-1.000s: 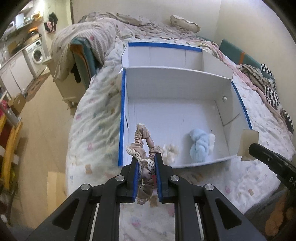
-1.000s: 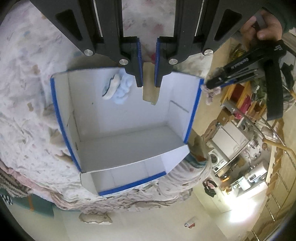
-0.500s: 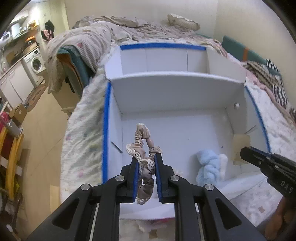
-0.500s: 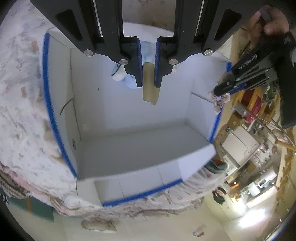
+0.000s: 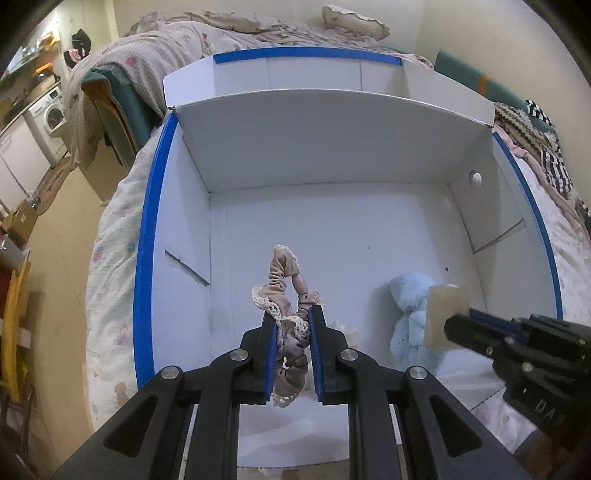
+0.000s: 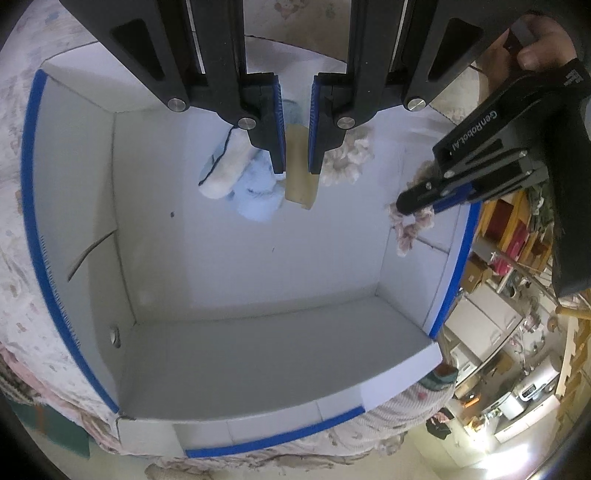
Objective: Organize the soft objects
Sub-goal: 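Carry the hair tie and tan sponge over the box with both tools, then open both tools to drop the hair tie and sponge into the box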
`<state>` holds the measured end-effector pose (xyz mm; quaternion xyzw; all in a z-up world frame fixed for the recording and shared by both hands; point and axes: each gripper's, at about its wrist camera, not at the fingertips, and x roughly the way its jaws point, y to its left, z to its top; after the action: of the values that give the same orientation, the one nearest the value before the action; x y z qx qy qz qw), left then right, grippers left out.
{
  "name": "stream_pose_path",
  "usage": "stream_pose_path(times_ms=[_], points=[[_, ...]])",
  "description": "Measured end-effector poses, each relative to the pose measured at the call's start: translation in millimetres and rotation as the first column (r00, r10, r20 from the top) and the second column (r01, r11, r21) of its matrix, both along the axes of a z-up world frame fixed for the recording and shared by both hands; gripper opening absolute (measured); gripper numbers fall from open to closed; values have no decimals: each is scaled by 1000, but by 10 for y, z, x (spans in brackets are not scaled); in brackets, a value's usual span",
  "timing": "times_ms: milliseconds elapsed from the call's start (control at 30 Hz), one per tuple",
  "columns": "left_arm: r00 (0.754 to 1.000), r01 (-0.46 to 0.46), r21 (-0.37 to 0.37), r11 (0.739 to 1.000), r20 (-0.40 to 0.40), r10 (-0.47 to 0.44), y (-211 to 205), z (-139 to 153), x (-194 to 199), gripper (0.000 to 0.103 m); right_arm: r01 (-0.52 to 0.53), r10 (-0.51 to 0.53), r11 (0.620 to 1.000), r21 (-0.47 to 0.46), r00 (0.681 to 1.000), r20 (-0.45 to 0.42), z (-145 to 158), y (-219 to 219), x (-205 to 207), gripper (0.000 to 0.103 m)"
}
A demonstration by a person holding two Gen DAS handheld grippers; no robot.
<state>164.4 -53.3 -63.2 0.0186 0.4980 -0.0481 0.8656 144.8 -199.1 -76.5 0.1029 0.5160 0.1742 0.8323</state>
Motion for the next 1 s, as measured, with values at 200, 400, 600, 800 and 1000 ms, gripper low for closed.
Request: stream_pose_path(times_ms=[200,400,600,800,1000], points=[[1000,-12,-8,1000,-4,12,20,-10,-17,15,2,-2,1000,-5,1000,-28,-34,1,15,14],[1000,-11,6,1000,-6,11,-1,-65,-28,15,10,-10,1000,1,999,-34,-32,-9,16,14],[1000,-26,-18,999,-7,26,33,-123,-1,16,28,-27,999,20,999,-32,-34,-23,46,14],[1000,-25,-11,1000,-3,25,26,-118,-18,21,34,-33,999,24,999,-22,-21,-29,15,18],[1000,-27,-28,999,13,27,48,-58,-63,44,67,-67,997,47,998,-3,34,-86,-1,26]])
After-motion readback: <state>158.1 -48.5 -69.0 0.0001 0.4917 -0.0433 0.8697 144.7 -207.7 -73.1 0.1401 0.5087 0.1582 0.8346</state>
